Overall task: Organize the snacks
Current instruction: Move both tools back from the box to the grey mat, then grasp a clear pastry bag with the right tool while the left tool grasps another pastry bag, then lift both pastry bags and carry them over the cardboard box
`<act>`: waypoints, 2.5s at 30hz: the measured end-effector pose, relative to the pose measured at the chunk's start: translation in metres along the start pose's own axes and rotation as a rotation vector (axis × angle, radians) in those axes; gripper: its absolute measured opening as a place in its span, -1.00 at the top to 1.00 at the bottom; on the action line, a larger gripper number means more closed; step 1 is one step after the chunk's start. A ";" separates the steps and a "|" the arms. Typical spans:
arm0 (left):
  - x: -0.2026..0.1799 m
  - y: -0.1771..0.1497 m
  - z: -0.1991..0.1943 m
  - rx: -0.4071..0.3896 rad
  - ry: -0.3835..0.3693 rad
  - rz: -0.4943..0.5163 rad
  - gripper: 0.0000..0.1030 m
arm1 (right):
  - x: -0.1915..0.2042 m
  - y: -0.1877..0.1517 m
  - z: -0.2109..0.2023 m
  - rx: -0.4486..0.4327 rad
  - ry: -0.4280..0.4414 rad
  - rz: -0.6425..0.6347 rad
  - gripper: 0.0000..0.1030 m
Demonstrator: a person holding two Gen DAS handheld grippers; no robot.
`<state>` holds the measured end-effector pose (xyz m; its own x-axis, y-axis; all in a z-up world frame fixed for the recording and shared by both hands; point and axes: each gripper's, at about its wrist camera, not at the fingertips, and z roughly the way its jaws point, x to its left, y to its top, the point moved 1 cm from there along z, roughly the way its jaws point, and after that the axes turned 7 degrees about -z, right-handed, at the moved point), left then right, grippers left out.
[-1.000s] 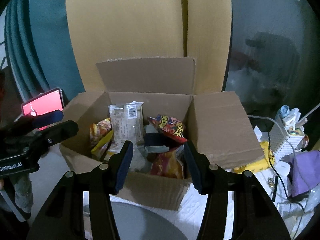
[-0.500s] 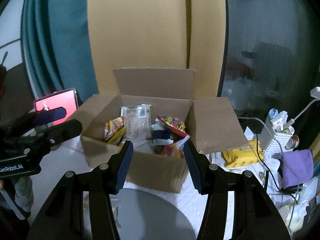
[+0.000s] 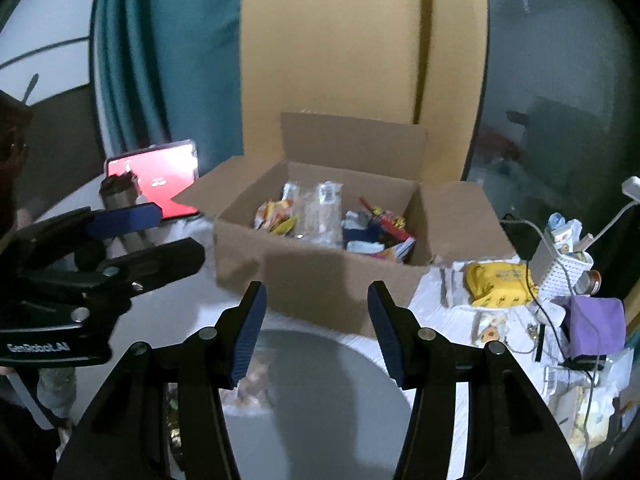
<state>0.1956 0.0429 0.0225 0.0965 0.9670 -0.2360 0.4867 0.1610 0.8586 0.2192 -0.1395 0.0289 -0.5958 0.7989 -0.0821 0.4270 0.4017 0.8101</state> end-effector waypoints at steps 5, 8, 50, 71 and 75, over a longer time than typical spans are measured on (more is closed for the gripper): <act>0.016 -0.025 -0.006 0.025 0.012 -0.021 -0.45 | 0.016 -0.010 -0.001 0.010 0.015 -0.016 -0.08; 0.031 -0.043 -0.006 0.051 0.035 -0.035 -0.45 | 0.026 -0.017 0.003 0.029 0.025 -0.020 -0.08; 0.088 -0.122 0.102 0.389 0.098 -0.053 -0.46 | 0.053 -0.105 0.132 0.302 0.209 0.081 -0.08; 0.052 -0.118 0.074 0.316 0.064 0.029 0.10 | 0.013 -0.131 0.093 0.267 0.168 0.127 0.04; 0.039 -0.119 0.062 0.306 0.049 0.043 0.10 | 0.012 -0.136 0.079 0.252 0.161 0.130 0.04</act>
<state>0.1954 0.0491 -0.1171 0.0845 0.9812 -0.1736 0.7224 0.0597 0.6889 0.2076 -0.1492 -0.1279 -0.6164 0.7780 0.1217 0.6495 0.4150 0.6371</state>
